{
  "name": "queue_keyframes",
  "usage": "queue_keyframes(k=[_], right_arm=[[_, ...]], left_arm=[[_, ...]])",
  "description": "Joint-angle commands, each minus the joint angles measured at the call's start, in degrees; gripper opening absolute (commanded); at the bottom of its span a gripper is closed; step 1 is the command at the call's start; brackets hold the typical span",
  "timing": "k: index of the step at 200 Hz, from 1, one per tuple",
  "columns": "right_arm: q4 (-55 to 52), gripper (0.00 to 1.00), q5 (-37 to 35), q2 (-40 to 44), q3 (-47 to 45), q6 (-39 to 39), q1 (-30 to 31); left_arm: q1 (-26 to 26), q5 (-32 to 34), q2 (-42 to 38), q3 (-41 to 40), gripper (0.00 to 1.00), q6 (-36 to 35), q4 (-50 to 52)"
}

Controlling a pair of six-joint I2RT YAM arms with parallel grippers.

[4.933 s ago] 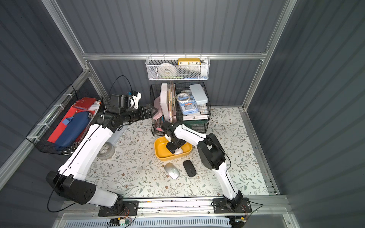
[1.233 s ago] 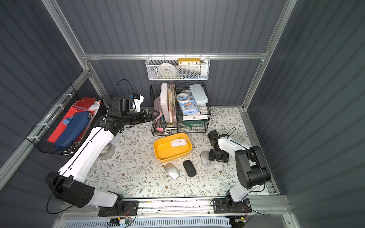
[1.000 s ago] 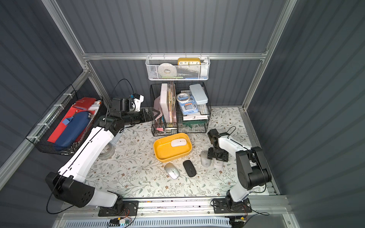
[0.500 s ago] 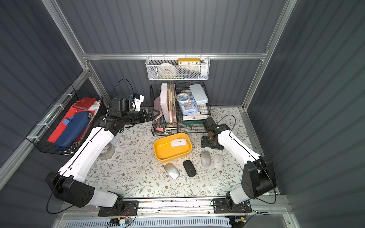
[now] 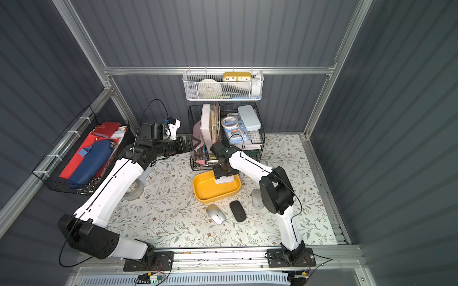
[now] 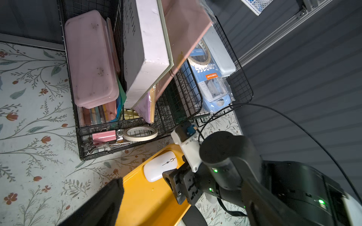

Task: Take out the mouse from the storage box
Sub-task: Adjust the mouse in the storage box.

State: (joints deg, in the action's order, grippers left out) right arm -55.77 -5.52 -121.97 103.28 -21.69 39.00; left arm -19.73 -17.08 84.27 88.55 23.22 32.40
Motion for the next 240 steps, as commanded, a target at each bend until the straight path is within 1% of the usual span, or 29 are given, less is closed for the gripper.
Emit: queue_keyframes(k=[1, 32, 44, 64, 84, 96, 106, 127, 137, 146, 170, 188, 202, 216, 229, 240], right_arm=[[2.6, 0.80, 0.7, -3.0, 2.9, 1.6, 0.7], [3.4, 0.82, -1.8, -5.4, 3.2, 3.3, 2.3], [3.4, 0.82, -4.3, -5.0, 2.6, 3.8, 3.4], [7.6, 0.82, -5.6, -3.9, -1.2, 4.1, 4.4], [10.0, 0.82, -9.0, -4.9, -3.1, 4.7, 4.5], [14.7, 0.83, -9.1, -4.9, -6.1, 6.0, 4.8], [18.6, 0.83, -10.9, -5.1, -8.4, 6.6, 5.2], [18.8, 0.83, -15.5, -4.9, -8.5, 8.0, 6.2], [21.6, 0.84, -17.6, -3.6, -10.2, 9.7, 6.7], [23.4, 0.85, -18.0, -3.0, -11.1, 10.5, 6.6], [23.0, 0.85, -18.9, -4.5, -10.2, 11.8, 6.4], [22.7, 0.86, -15.4, -5.1, -10.3, 11.2, 5.3], [22.8, 0.86, -10.4, -5.0, -11.0, 11.3, 3.9], [20.1, 0.85, -6.0, -5.2, -10.2, 11.0, 3.0], [17.6, 0.84, 0.2, -4.9, -9.9, 12.4, 3.0], [15.7, 0.83, 3.8, -4.1, -10.1, 12.1, 3.5]], left_arm=[[0.3, 0.7, -0.3, 1.4, 0.99, -1.3, 1.3], [0.3, 0.8, 0.3, 1.4, 0.99, -1.3, 1.4], [0.3, 0.8, 0.3, 1.5, 0.99, -1.4, 1.5], [0.3, 1.0, 0.1, 1.1, 0.99, -1.3, 1.3], [0.3, 0.8, 0.2, 0.9, 0.99, -1.1, 1.1], [0.3, 0.6, 0.2, 0.8, 0.99, -1.0, 1.0], [0.3, 0.5, 0.2, 0.9, 0.99, -0.9, 1.1], [0.3, 0.8, -0.2, 1.2, 0.99, -0.9, 1.3], [0.3, 0.9, -0.4, 1.2, 0.99, -1.1, 1.4], [0.3, 0.9, -0.5, 1.0, 0.99, -1.1, 1.4], [0.3, 0.6, -0.1, 0.8, 0.99, -1.0, 1.1], [0.3, 0.2, -0.2, 1.0, 0.99, -1.0, 1.1], [0.3, 0.5, -0.6, 0.9, 0.99, -1.0, 1.2], [0.4, 0.6, -0.9, 0.7, 0.99, -1.1, 1.3], [0.3, 0.5, -1.1, 0.5, 0.99, -1.2, 1.3], [0.3, 0.4, -1.1, 0.3, 0.99, -1.1, 1.3]])
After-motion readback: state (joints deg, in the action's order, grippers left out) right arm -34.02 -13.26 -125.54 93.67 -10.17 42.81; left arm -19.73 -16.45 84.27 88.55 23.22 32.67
